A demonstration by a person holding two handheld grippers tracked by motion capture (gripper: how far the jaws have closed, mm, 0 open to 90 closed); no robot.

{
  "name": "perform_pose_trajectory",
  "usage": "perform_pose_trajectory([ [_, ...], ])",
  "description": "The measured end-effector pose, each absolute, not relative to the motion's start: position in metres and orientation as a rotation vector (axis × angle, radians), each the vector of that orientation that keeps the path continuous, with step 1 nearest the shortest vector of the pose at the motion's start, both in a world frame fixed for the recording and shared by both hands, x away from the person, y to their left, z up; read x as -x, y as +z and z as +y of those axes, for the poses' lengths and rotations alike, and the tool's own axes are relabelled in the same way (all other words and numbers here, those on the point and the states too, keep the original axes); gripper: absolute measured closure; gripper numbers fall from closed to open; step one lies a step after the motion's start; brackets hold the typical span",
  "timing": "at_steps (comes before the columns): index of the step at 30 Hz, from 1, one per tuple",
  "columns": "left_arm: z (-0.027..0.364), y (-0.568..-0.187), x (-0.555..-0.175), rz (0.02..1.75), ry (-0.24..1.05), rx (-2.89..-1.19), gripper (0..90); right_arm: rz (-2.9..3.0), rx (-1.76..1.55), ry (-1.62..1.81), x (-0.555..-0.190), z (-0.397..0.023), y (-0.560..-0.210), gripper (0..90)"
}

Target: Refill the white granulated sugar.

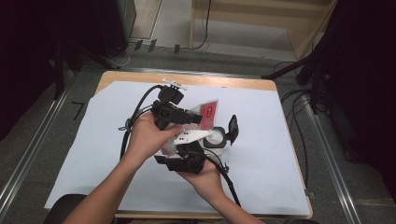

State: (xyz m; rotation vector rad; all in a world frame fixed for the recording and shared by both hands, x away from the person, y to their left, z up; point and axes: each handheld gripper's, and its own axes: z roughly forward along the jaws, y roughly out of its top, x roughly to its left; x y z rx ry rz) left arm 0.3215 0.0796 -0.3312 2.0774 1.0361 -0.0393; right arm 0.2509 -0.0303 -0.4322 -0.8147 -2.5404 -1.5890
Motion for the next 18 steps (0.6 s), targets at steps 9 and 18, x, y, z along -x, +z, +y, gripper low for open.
perform_pose_trajectory([
  [9,0.0799,-0.3312,-0.3217,1.036,-0.05,-2.075,68.3,-2.547,0.815,-1.59,-0.2518,-0.0312,-0.4326,63.8],
  [18,0.08,-0.3315,-0.3224,1.046,-0.059,-2.063,67.5,-2.542,0.821,-1.586,-0.2526,-0.0318,-0.4323,63.9],
])
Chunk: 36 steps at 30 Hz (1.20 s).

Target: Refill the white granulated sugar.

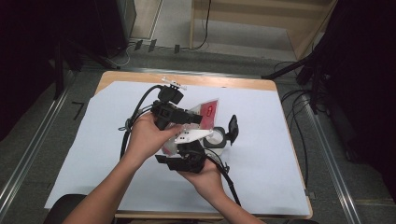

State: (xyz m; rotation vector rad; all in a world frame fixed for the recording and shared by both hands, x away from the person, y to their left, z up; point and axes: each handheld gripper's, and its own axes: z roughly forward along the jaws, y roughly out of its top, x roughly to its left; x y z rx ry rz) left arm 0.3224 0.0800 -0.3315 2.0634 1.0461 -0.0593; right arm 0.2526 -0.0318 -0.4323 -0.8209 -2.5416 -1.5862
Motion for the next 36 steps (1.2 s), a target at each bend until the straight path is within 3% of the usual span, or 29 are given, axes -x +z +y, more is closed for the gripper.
perform_pose_trajectory([
  [36,0.0776,-0.3293,-0.3237,1.037,-0.072,-2.086,68.1,-2.533,0.808,-1.585,-0.2471,-0.0304,-0.4279,63.6],
])
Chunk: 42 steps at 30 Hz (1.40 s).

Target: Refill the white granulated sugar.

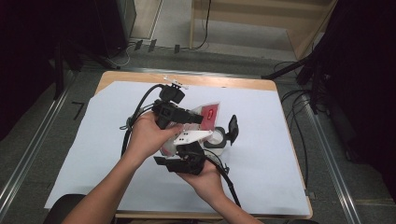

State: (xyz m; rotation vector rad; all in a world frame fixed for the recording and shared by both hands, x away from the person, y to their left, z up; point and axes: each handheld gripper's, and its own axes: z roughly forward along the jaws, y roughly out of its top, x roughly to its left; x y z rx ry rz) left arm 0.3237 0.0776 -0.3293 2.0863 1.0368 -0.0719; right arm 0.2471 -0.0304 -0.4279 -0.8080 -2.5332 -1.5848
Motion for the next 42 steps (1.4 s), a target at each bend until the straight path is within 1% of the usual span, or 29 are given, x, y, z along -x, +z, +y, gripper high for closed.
perform_pose_trajectory([
  [42,0.0774,-0.3292,-0.3218,1.025,-0.07,-2.094,68.0,-2.54,0.798,-1.59,-0.2458,-0.0298,-0.4293,63.5],
])
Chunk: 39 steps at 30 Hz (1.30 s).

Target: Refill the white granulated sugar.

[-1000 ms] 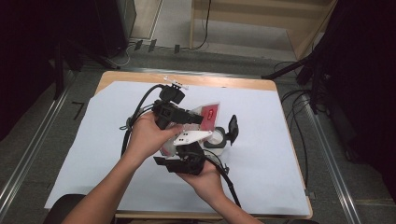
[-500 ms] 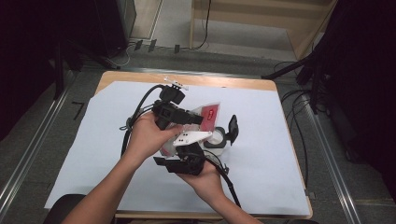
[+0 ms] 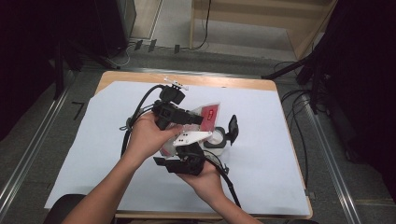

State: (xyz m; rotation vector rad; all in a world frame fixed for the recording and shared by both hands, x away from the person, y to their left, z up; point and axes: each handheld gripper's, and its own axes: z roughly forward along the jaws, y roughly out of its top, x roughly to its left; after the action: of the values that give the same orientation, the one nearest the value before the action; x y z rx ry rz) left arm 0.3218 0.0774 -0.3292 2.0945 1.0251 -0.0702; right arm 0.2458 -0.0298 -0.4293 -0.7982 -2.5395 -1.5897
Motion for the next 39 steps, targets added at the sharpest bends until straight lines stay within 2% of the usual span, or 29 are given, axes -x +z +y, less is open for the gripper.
perform_pose_trajectory([
  [39,0.0779,-0.325,-0.3187,1.028,-0.059,-2.089,67.1,-2.535,0.8,-1.601,-0.2445,-0.0293,-0.4263,63.5],
])
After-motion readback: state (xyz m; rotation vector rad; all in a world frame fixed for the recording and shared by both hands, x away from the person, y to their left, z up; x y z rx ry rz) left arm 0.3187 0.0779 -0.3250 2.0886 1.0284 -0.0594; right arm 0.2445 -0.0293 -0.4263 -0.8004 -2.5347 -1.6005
